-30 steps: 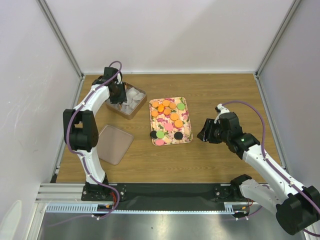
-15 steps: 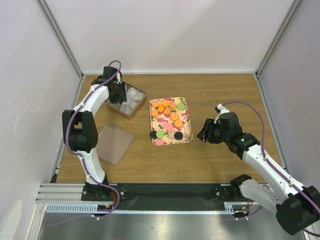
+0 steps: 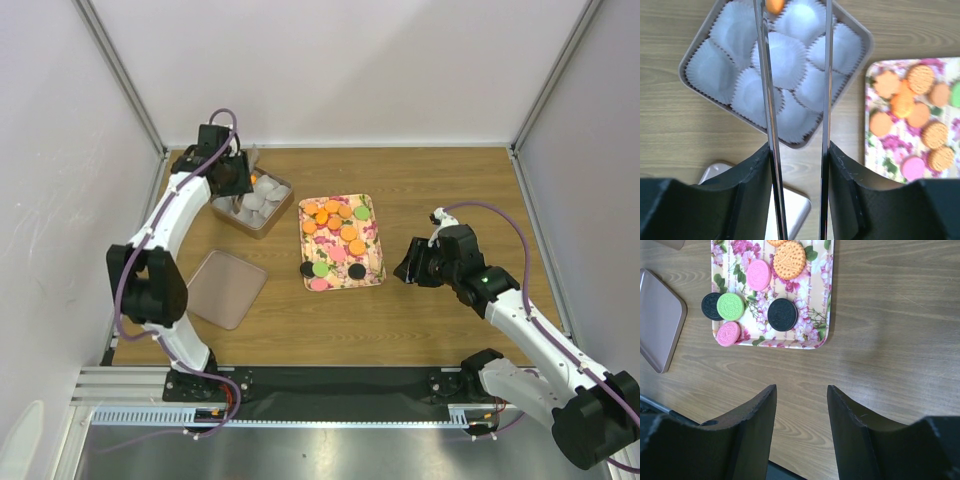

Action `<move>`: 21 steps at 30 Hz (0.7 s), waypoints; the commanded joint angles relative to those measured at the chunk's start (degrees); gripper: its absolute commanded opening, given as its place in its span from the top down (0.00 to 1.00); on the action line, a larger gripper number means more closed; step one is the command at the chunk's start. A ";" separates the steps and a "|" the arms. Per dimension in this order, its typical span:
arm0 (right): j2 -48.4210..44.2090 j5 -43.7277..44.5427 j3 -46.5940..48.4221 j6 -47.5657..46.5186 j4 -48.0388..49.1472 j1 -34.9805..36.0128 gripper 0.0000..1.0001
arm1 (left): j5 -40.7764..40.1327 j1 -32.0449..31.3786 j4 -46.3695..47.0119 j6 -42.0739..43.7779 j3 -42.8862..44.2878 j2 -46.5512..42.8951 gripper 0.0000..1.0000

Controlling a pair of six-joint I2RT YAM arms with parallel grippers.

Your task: Pack the cookies

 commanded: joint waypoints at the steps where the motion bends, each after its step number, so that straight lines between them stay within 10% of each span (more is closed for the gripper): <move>1: 0.10 0.27 -0.11 -0.95 1.57 0.19 0.49 | -1.69 -3.71 -0.20 0.60 -1.63 -7.27 0.52; 21: -1.31 0.89 -0.20 -0.86 1.57 -0.78 0.49 | -9.61 -36.67 1.65 -3.18 -26.69 -24.77 0.51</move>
